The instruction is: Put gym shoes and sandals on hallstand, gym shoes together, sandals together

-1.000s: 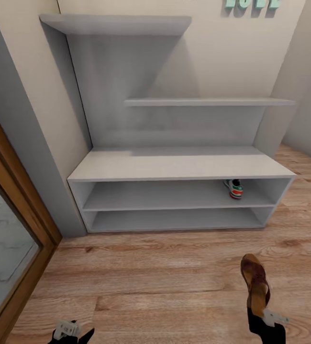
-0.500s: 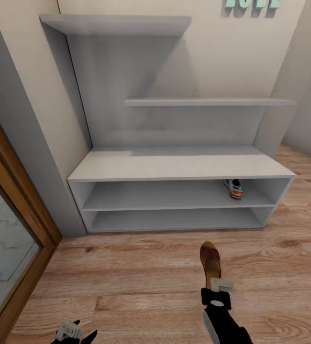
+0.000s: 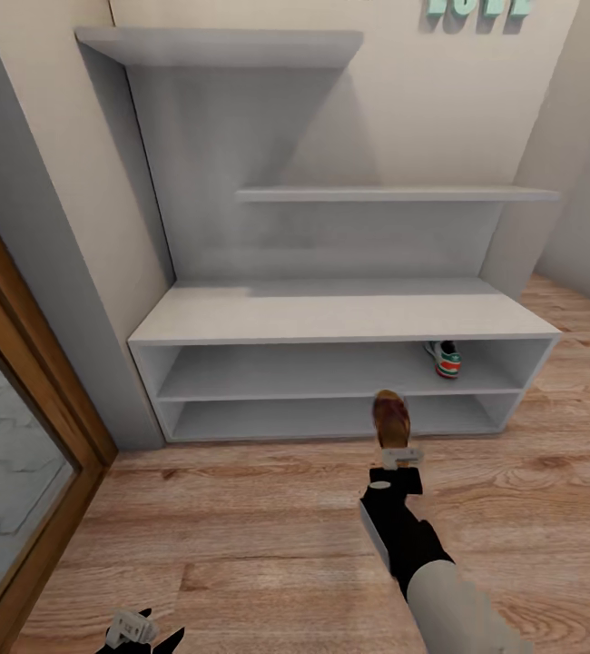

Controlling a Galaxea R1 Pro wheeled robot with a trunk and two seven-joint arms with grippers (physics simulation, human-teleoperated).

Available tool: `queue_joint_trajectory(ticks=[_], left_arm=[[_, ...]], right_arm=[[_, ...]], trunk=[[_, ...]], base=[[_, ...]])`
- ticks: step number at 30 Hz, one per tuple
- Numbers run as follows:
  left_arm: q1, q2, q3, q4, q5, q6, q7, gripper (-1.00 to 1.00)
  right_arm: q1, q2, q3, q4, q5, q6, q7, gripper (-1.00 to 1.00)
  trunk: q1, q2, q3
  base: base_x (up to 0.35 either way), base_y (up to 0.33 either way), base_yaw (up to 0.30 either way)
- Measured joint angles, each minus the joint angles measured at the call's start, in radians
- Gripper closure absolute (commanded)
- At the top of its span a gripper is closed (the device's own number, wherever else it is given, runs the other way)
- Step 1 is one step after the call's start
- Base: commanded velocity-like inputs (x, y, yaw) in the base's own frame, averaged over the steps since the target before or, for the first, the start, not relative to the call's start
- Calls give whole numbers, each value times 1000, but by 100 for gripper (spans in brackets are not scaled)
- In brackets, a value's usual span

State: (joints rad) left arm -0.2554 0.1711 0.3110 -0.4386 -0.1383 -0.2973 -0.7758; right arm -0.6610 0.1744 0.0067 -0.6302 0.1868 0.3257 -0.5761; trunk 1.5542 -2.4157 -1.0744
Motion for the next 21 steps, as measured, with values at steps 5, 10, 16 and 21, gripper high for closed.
queue_joint_trajectory(ticks=[5,10,16,21], left_arm=[[0,0,0,0,-1,0,0,-100],[-4,-7,-42,0,0,2,-3,-100],[-5,-4,-94,9,7,21,-32,-100],[-2,-12,-69,1,-2,10,-15,-100]], right_arm=[[-47,0,4,-6,0,60,-15,100],[-70,0,5,-30,-4,70,-9,100],[-71,0,30,-60,-34,97,23,100],[-70,0,19,-42,-28,85,25,100]], trunk=[[0,0,0],[0,0,0],[0,0,0],[0,0,0]], base=[[0,0,0],[0,0,0],[0,0,0],[0,0,0]])
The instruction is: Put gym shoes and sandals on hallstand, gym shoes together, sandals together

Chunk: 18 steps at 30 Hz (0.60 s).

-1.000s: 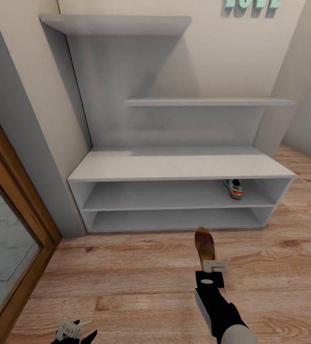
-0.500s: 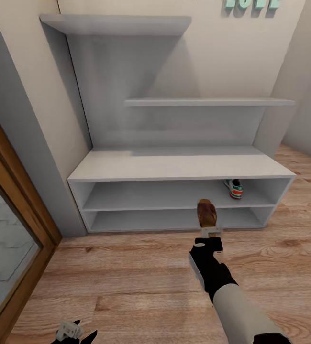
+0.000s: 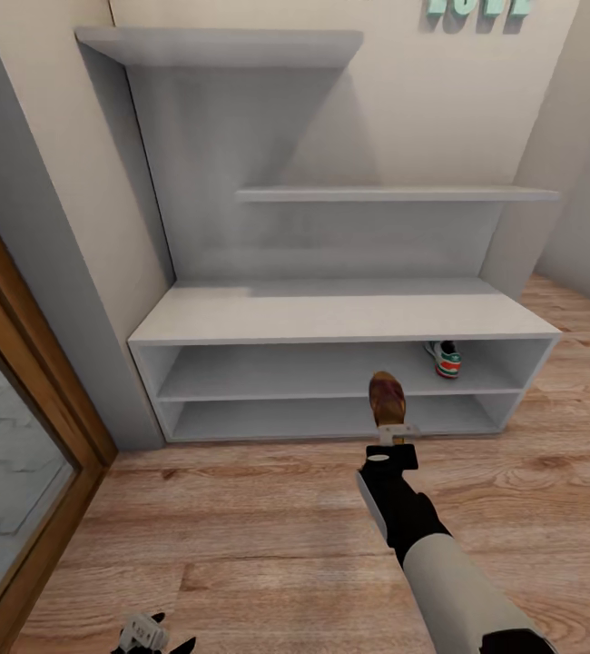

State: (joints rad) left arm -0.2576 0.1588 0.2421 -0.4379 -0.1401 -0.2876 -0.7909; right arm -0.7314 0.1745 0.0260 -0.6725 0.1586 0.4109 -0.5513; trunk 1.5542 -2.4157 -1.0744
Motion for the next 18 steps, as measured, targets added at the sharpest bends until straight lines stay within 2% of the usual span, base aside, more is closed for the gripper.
queue_joint_trajectory(ticks=[3,8,18], left_arm=[[0,-1,13,-2,-1,-2,17,-100],[1,1,13,-5,1,-2,41,-100],[1,4,7,4,-6,-6,41,-100]], right_arm=[[0,0,-1,17,12,-17,-1,100],[0,0,-1,27,14,-34,1,100],[0,0,-1,29,14,-36,61,100]], trunk=[[0,0,0],[0,0,0],[0,0,0]], base=[[0,0,0],[0,0,0],[0,0,0]])
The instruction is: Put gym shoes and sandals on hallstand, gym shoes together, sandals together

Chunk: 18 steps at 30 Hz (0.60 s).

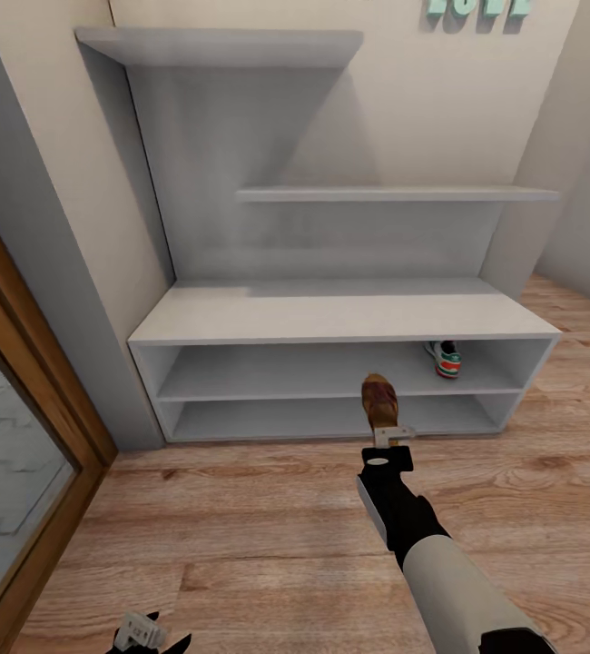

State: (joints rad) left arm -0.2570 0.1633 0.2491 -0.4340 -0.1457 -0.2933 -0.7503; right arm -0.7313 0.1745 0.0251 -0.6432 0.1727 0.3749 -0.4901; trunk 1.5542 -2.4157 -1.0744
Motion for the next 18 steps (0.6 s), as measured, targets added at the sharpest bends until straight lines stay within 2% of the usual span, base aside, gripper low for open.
queue_joint_trajectory(ticks=[2,11,12,16,18], left_arm=[[0,-2,-2,0,-6,-1,-1,-100],[0,-6,-53,1,-57,-1,-38,-100],[0,-7,-100,1,-85,-1,-69,-100],[-2,-7,-114,-1,-90,-1,-114,-100],[-5,-7,-117,-6,-92,-1,-147,-100]], right_arm=[[0,0,0,-1,0,0,12,100],[-9,0,-1,-12,0,9,68,100],[-13,0,0,-12,-4,11,114,100],[-43,0,-2,-13,0,65,117,100],[-60,0,-2,-13,-1,127,120,100]], trunk=[[0,0,0],[0,0,0],[0,0,0],[0,0,0],[0,0,0]], base=[[0,0,0],[0,0,0],[0,0,0],[0,0,0],[0,0,0]])
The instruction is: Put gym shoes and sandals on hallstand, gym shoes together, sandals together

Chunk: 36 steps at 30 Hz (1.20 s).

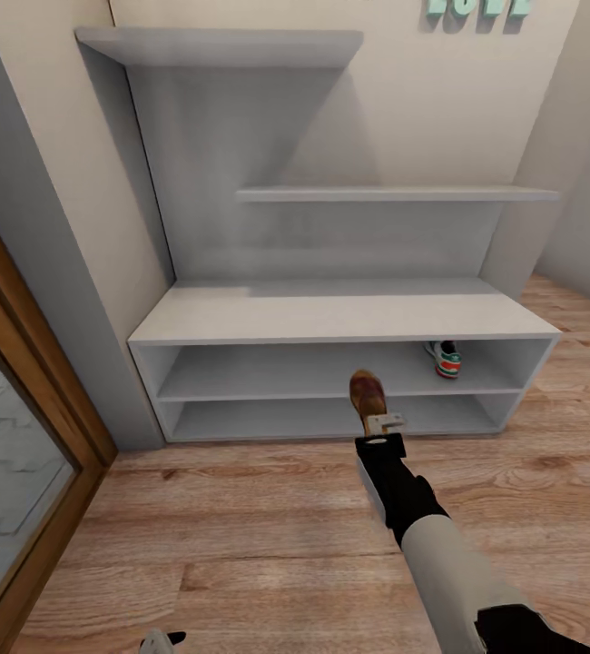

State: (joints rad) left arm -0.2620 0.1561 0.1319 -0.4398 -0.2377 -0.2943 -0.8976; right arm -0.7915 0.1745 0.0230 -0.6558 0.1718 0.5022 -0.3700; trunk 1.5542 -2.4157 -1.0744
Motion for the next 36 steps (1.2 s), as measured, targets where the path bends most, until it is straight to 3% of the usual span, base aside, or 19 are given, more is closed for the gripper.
queue_joint_trajectory(ticks=[3,8,14,20,32,36], left_arm=[[-3,0,-2,-3,-1,1,-36,-100],[-5,-1,-3,-8,-2,1,-101,-100],[-6,-1,-3,-9,-4,2,-120,-100],[-6,-2,-3,-9,-5,2,-125,-100],[-8,-7,-2,-10,-2,6,-126,-100],[-9,-8,-2,-11,-2,5,-126,-100]], right_arm=[[-14,0,0,-1,-1,61,15,100],[-37,0,0,-1,-7,134,114,100],[-43,0,0,-1,0,152,172,100],[-44,0,-3,3,3,156,185,100],[-44,0,-6,6,2,157,188,100],[-44,0,-6,6,2,157,188,100]], trunk=[[0,0,0],[0,0,0],[0,0,0],[0,0,0],[46,-84,-43],[48,-85,-64]], base=[[0,0,0],[0,0,0],[0,0,0],[0,0,0],[0,0,0],[0,0,0]])
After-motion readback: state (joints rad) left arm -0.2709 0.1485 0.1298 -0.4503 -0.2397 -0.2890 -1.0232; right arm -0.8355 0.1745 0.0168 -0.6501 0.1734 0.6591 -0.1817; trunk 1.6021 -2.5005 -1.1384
